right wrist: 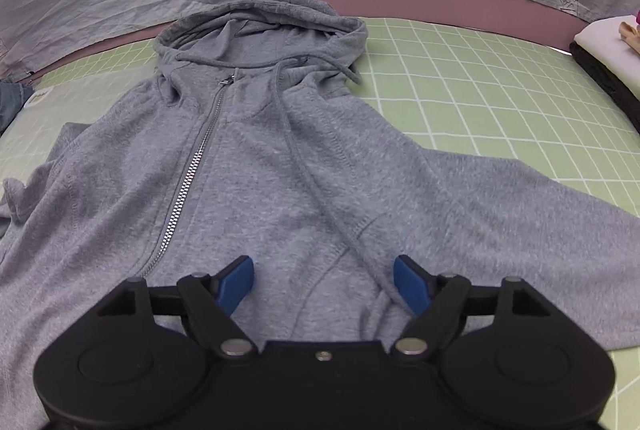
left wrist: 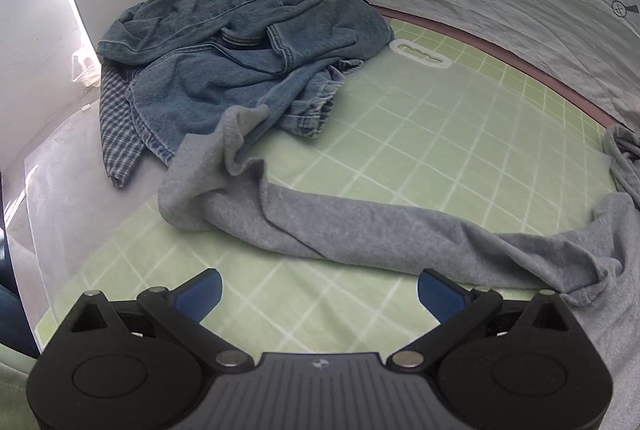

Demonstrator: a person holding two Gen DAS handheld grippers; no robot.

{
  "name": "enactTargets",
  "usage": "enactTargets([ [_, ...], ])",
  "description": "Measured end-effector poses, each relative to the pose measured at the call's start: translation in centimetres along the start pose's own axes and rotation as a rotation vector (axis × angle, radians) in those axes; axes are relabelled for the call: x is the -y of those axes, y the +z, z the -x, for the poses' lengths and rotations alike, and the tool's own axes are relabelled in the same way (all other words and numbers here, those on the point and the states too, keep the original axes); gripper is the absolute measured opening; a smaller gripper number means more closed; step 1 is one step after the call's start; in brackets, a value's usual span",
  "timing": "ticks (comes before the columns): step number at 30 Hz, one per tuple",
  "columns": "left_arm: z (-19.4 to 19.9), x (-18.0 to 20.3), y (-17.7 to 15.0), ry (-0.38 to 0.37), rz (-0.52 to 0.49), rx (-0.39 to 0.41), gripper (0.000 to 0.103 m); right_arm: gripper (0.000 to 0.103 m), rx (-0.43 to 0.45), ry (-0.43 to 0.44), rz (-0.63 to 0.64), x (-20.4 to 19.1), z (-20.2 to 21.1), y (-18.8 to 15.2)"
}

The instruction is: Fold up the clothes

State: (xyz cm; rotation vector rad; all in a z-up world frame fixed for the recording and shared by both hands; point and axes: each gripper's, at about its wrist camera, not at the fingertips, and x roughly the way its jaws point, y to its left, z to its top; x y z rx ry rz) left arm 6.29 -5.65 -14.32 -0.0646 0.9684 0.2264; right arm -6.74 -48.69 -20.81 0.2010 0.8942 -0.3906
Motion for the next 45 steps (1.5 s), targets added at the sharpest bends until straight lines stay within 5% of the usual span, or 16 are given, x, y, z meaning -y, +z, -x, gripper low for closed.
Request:
enactTargets([
  [10,-5.9,-3.8,6.7,0.132,0.063,0.029,0.098,0.098,-0.011,-0.056,-0.051,-1.4,-0.8,0.5],
  [11,-6.3,-3.9,6.8,0.130,0.070,0.024,0.093,0.098,-0.016,-0.055,-0.051,-1.3,-0.8,0.6],
  [16,-7.0,-4.6,6.5,0.101,0.101,0.014,0.032,0.099,-0.013,-0.058,-0.058,-1.4,-0.9,0.4],
  [19,-6.7,-5.2,6.1,0.079,0.135,0.025,0.017,0.101,-0.005,-0.063,-0.066,-1.5,-0.9,0.4],
  [24,-3.9,-5.6,7.5,-0.016,0.201,0.091,0.013,0.103,0.001,-0.068,-0.071,-1.6,-1.0,0.4],
  [28,2.0,-4.3,9.6,-0.178,0.185,0.284,0.013,0.103,0.016,-0.065,-0.067,-1.6,-0.9,0.1],
  [31,4.9,-4.2,10.5,-0.227,0.189,0.399,0.014,0.103,0.026,-0.066,-0.065,-1.6,-0.9,0.0],
  [34,5.6,-5.3,10.2,-0.182,0.226,0.467,0.016,0.103,0.033,-0.064,-0.063,-1.6,-0.8,-0.1],
  [40,-0.2,-10.2,8.1,0.143,0.216,0.279,0.018,0.103,0.043,-0.061,-0.060,-1.6,-0.8,-0.2],
  [45,-1.4,-14.2,7.0,0.196,0.314,0.196,0.018,0.103,0.049,-0.066,-0.065,-1.7,-0.9,-0.2],
])
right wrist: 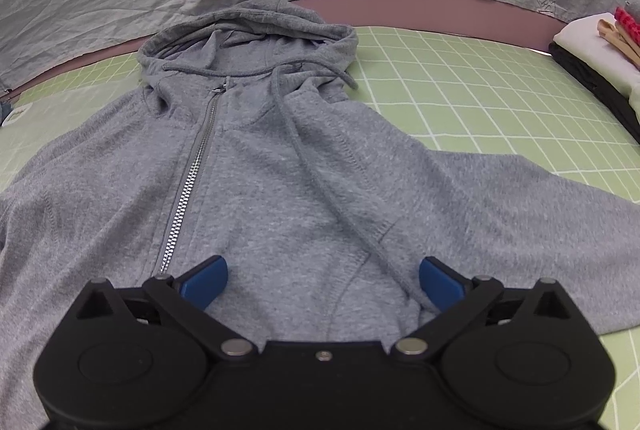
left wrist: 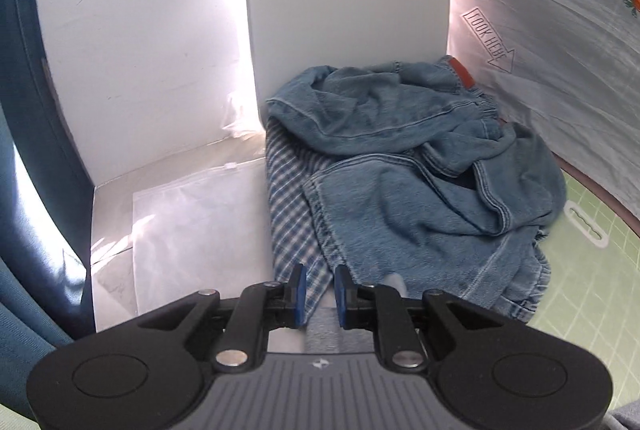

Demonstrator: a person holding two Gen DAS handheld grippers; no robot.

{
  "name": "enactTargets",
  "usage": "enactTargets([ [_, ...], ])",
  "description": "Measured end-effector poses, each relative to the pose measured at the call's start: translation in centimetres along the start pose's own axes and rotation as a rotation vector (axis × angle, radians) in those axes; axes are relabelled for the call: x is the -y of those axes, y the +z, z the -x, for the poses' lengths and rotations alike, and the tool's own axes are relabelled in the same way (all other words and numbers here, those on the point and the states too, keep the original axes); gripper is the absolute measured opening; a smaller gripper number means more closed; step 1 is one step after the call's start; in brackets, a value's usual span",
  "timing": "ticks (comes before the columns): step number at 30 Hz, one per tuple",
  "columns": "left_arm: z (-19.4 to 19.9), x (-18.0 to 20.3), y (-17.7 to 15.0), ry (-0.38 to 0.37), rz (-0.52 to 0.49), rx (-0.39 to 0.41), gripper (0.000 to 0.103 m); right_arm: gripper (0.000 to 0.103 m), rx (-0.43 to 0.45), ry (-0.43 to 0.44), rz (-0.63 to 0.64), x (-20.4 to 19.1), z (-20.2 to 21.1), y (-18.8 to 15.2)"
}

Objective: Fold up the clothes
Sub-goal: 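Pull the held cuff outward with the left tool and open it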

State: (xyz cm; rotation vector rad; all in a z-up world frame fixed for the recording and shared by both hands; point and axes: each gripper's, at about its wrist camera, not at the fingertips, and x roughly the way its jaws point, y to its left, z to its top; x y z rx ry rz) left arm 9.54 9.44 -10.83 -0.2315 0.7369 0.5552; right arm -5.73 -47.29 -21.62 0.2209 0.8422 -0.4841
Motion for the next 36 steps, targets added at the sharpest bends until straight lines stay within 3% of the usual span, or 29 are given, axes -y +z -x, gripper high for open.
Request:
enactTargets([
  [2,-0.1,-0.9,-0.1,-0.020,0.033,-0.021,0.018,0.103,0.001,-0.004,-0.005,-0.1,0.0,0.0],
  [5,0.3,-0.5,-0.5,-0.114,0.071,-0.061,0.020,0.103,0.003,-0.011,-0.011,-0.2,0.0,0.0],
  [8,-0.1,1.9,-1.0,-0.130,0.016,-0.087,0.040,0.103,0.002,-0.013,-0.014,-0.2,0.0,0.0],
  [10,-0.8,3.4,-1.3,-0.059,-0.049,-0.101,0.062,0.103,0.001,-0.014,-0.015,-0.2,0.0,0.0],
  [13,-2.2,4.2,-1.9,0.035,-0.098,-0.130,0.064,0.103,0.000,-0.015,-0.016,-0.2,0.0,0.0],
  [15,-3.2,3.5,-2.2,0.053,-0.067,-0.175,0.064,0.103,0.001,-0.015,-0.016,-0.2,0.0,0.0],
  [17,-3.7,2.6,-2.3,0.057,-0.020,-0.210,0.062,0.103,0.003,-0.016,-0.017,-0.2,0.0,-0.1],
  [18,-3.9,2.2,-2.4,0.052,0.002,-0.225,0.041,0.103,0.004,-0.016,-0.018,-0.2,0.0,-0.1],
  [19,-4.0,2.0,-2.4,0.027,0.013,-0.230,0.009,0.103,0.005,-0.017,-0.019,-0.2,0.1,-0.1],
  [21,-3.7,2.2,-2.0,-0.044,0.025,-0.234,0.010,0.103,0.007,-0.018,-0.021,-0.2,0.1,-0.1],
  [26,-0.9,6.5,0.4,-0.209,-0.011,-0.132,0.009,0.103,0.012,-0.022,-0.025,-0.3,0.1,-0.2],
  [32,3.3,13.0,3.3,-0.617,0.023,-0.053,0.009,0.103,0.018,-0.024,-0.027,-0.3,0.1,-0.2],
  [36,6.9,13.8,4.5,-0.976,0.122,0.039,0.010,0.103,0.020,-0.024,-0.026,-0.2,0.1,-0.3],
])
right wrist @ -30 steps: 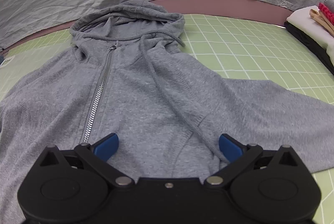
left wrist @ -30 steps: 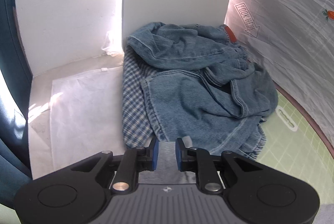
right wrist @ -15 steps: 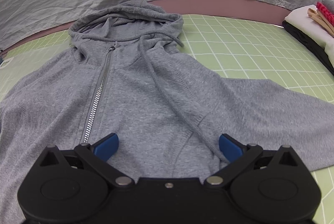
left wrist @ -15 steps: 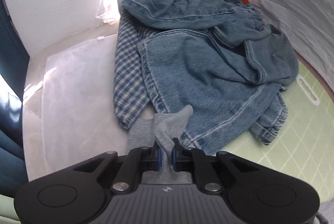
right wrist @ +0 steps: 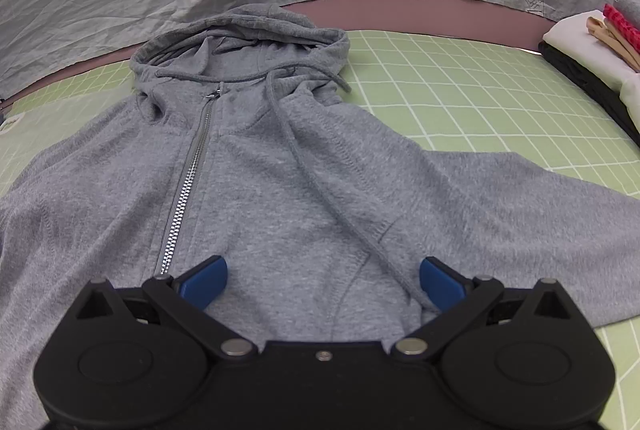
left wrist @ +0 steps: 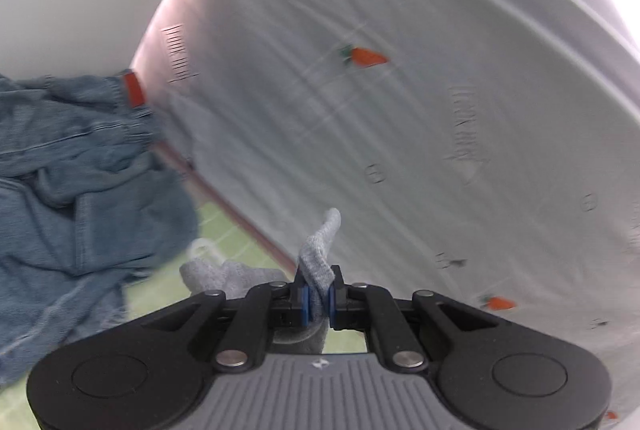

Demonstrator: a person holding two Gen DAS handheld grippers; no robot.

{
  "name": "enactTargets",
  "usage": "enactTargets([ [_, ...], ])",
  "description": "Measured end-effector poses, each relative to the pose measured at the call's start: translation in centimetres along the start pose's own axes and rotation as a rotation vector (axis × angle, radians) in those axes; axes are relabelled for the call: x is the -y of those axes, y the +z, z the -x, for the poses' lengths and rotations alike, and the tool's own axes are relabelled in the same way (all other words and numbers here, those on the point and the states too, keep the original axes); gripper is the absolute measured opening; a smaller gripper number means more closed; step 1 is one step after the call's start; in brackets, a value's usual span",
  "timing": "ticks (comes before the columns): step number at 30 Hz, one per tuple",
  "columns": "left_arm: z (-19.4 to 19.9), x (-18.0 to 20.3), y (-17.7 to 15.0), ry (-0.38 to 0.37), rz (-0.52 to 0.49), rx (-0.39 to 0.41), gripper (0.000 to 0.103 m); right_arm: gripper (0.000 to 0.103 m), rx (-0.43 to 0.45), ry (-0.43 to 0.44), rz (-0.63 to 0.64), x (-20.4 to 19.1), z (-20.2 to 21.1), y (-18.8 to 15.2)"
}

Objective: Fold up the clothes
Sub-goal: 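Pull the held cuff outward with the left tool and open it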

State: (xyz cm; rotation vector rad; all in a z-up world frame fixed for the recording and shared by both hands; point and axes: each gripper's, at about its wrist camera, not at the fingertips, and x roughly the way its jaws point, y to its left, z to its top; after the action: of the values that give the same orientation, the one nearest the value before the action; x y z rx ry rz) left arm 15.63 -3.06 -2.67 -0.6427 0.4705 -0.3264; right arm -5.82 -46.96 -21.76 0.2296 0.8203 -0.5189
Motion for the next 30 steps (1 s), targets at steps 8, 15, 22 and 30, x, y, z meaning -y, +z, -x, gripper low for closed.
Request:
enactTargets([
  [8,1.8,-7.4,-3.3,0.564,-0.104,-0.081,0.010,0.103,0.012,-0.003,-0.004,-0.1,0.1,-0.2],
  [15,4.8,-13.6,-4.5,0.781,0.069,-0.135,0.014,0.103,0.018,-0.009,-0.010,-0.2,0.1,-0.2],
  [22,4.0,-14.8,-4.5,0.817,0.062,-0.203,0.025,0.103,0.023,-0.009,-0.010,-0.1,0.1,-0.2],
  [30,2.7,-12.5,-3.9,0.620,0.074,-0.163,0.009,0.103,0.027,-0.010,-0.010,-0.2,0.1,-0.2],
])
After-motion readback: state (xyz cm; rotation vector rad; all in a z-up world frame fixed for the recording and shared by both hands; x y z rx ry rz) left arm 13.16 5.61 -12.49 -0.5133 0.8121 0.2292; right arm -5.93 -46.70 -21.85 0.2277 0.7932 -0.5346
